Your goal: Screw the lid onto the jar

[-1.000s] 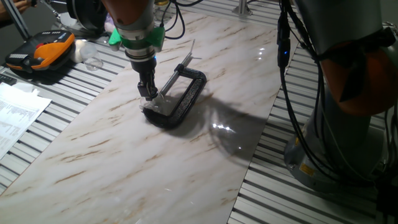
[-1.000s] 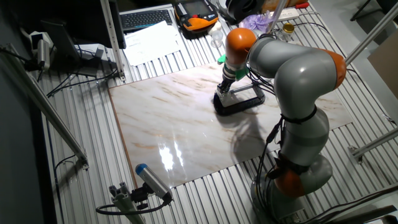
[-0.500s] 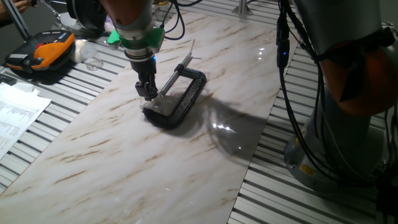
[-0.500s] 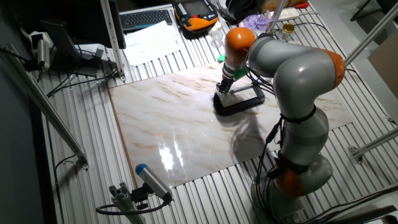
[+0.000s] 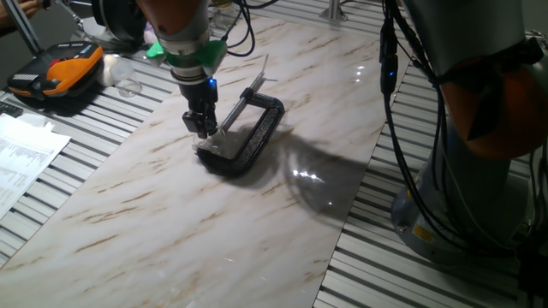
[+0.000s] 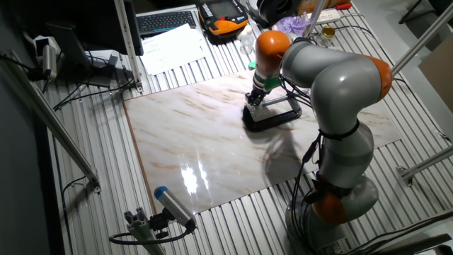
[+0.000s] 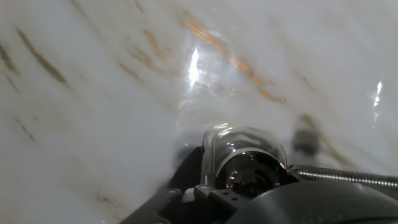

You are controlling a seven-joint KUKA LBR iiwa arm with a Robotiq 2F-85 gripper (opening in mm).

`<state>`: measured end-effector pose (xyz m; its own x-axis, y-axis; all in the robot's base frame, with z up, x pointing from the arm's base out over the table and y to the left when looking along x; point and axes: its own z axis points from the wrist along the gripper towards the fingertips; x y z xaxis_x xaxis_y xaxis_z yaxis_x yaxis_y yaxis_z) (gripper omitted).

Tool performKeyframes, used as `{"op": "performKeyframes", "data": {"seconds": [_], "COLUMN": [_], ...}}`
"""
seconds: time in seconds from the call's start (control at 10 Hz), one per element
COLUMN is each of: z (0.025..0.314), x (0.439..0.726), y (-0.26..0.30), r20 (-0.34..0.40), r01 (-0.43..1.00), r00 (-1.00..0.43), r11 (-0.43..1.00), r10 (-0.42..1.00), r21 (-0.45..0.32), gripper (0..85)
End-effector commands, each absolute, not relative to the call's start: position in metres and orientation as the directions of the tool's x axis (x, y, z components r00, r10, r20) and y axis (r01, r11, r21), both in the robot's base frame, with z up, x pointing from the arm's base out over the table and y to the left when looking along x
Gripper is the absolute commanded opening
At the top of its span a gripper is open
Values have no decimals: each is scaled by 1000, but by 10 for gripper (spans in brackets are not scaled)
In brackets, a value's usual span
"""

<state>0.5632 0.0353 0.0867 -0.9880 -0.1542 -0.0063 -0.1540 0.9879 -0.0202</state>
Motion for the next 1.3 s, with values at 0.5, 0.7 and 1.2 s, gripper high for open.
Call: {"op": "performKeyframes", "data": {"seconds": [0.5, 0.7, 1.2], "z": [88, 89, 88], "x": [563, 563, 563], "y": [36, 35, 35], "r20": [7, 15, 27], "r01": [-71, -48, 36], "r00": [-997, -999, -999], "r11": [997, 999, 999], "r10": [-71, -48, 36], "r21": [-12, -11, -1], "gripper": [510, 510, 510]}}
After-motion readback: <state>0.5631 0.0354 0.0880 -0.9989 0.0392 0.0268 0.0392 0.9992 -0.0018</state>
